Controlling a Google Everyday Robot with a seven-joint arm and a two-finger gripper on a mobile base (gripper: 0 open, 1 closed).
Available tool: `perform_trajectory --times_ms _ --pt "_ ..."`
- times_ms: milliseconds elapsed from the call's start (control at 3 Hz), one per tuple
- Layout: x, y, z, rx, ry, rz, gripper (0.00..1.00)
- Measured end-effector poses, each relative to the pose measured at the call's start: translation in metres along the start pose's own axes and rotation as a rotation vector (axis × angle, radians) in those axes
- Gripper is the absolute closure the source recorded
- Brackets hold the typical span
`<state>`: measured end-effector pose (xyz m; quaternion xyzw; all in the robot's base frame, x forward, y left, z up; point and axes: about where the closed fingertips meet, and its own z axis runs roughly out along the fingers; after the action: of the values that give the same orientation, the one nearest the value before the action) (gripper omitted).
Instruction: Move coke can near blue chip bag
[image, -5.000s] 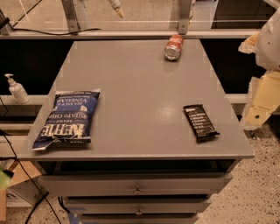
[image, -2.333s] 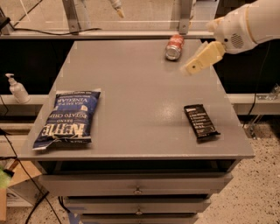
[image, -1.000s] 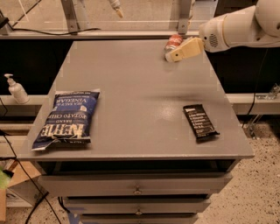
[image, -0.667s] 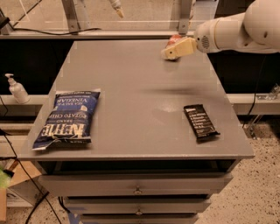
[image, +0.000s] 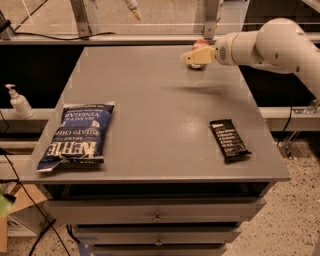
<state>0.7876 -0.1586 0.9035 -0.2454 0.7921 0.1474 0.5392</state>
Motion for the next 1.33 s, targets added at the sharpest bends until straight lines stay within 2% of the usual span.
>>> perform_trajectory --times_ms 333,1000,1333 --pt "0.006 -0.015 0.021 0.049 -0.011 0.053 0.0" --pt "0.009 -0.038 0.062 0.101 -0.041 0.125 0.0" --pt "0.013 -0.042 0.078 0.103 -0.027 0.134 0.14"
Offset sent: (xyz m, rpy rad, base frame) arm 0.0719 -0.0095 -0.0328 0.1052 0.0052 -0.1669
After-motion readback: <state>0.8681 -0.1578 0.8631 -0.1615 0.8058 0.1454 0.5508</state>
